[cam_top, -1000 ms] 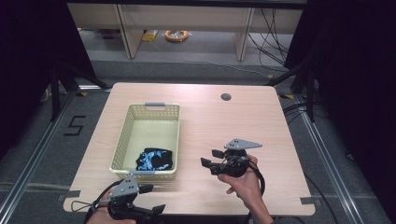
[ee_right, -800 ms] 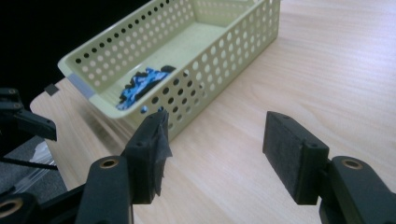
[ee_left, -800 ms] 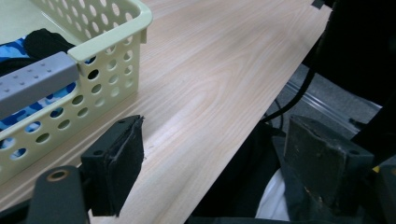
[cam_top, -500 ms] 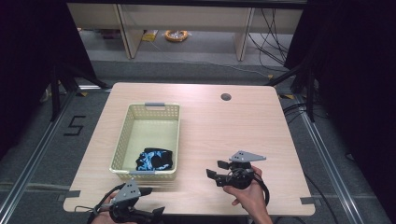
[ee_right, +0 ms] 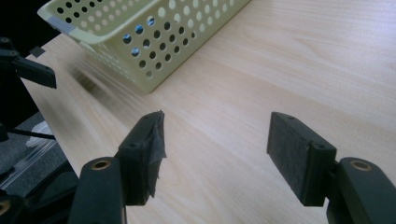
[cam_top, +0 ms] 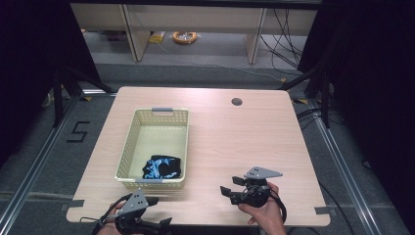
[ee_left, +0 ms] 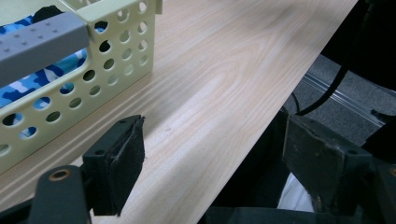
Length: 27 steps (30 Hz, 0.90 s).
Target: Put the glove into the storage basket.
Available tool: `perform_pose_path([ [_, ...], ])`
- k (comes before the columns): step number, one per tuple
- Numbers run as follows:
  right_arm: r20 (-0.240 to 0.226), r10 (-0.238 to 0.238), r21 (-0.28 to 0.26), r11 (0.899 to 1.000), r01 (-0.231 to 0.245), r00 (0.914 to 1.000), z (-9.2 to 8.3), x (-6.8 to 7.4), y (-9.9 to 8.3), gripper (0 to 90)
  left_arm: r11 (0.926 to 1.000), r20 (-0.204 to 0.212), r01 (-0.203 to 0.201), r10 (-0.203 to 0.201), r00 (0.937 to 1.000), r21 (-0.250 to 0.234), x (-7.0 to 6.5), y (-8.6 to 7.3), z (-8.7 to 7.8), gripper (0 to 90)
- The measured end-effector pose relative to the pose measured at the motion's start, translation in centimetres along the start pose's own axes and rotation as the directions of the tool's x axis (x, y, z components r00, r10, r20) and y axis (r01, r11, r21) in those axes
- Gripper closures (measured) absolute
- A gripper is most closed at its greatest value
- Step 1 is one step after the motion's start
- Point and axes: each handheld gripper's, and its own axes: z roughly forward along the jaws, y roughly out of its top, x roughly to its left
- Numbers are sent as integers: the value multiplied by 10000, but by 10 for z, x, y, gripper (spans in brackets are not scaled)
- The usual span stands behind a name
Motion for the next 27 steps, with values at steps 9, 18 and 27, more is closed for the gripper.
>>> perform_pose_path([
  [9, 40, 325, 356, 9988, -326, 9995, -6, 4, -14, 352, 9986, -406, -388, 402, 9984, 361, 4, -6, 3, 203],
  [18, 143, 146, 656, 9977, -155, 9998, -7, 7, -26, 305, 9971, -501, -513, 541, 9973, 558, 5, -9, 6, 203],
  [27, 428, -377, 1122, 9932, 327, 9984, -9, 8, -37, 275, 9946, -369, -418, 455, 9983, 946, 4, -11, 7, 203],
])
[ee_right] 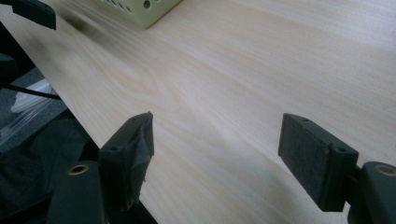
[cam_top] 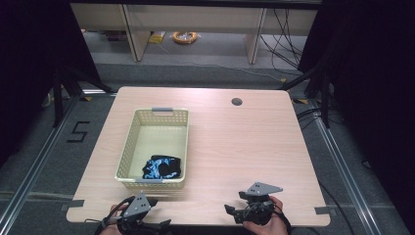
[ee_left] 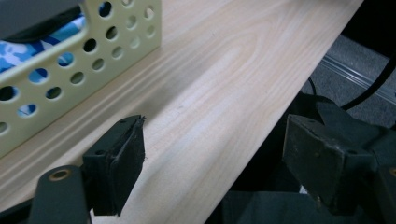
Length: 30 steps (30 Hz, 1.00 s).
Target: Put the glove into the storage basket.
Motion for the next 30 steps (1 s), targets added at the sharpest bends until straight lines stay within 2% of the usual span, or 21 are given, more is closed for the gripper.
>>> perform_pose_path([
  [1, 0, 0, 0, 10000, 0, 10000, 0, 0, 0, 275, 9999, -118, -103, 102, 9999, -134, -2, -1, 1, 203],
  [3, -5, -78, 104, 9999, 78, 10000, 0, 0, -2, 273, 9993, -128, -362, 362, 9993, 11, -3, -1, 2, 204],
  [5, 204, -126, 186, 9998, 123, 9997, -1, 2, -4, 267, 9998, -159, -183, 183, 9997, -31, -5, -2, 3, 204],
  [9, 159, -275, 188, 9995, 272, 9995, 0, 2, -5, 260, 9997, -202, -231, 231, 9995, 4, -4, -2, 4, 204],
  [12, 278, -241, 450, 9987, 228, 9993, -1, 3, -6, 252, 9995, -128, -306, 304, 9995, -111, -4, -1, 3, 205],
  [15, 285, -361, 424, 9985, 349, 9989, 0, 3, -7, 250, 9995, -119, -298, 297, 9995, -114, -4, -1, 4, 204],
  [16, 308, -407, 401, 9984, 395, 9987, 0, 3, -7, 248, 9990, -192, -440, 440, 9988, 9, -3, -1, 3, 205],
  [19, 313, -391, 419, 9984, 378, 9987, 0, 3, -7, 246, 9992, -195, -398, 397, 9990, -25, -3, -1, 4, 204],
  [20, 102, -411, 495, 9980, 406, 9991, 0, 2, -6, 246, 9994, -182, -329, 327, 9993, -82, -4, -1, 4, 205],
  [21, 102, -411, 495, 9980, 406, 9991, 0, 2, -6, 246, 9995, -101, -326, 325, 9994, -60, -4, -1, 3, 205],
  [22, 360, -449, 409, 9982, 434, 9983, 0, 3, -7, 245, 9993, -121, -386, 386, 9992, -9, -3, -1, 3, 205],
  [24, 371, -467, 429, 9981, 451, 9982, 0, 2, -7, 245, 9995, -124, -313, 312, 9994, -93, -4, -1, 3, 205],
  [25, 383, -306, 515, 9983, 286, 9988, 0, 3, -7, 245, 9995, -123, -317, 316, 9994, -93, -4, -1, 3, 205],
  [27, 388, -335, 528, 9981, 315, 9987, 0, 3, -6, 245, 9991, -197, -425, 425, 9989, 12, -2, -1, 3, 205],
  [28, 404, -468, 455, 9979, 450, 9981, 0, 2, -6, 245, 9995, -244, -305, 307, 9992, 93, -2, -1, 3, 205],
  [30, 377, -445, 439, 9981, 428, 9983, 0, 1, -6, 245, 9996, -255, -276, 278, 9993, 84, -2, -1, 3, 206],
])
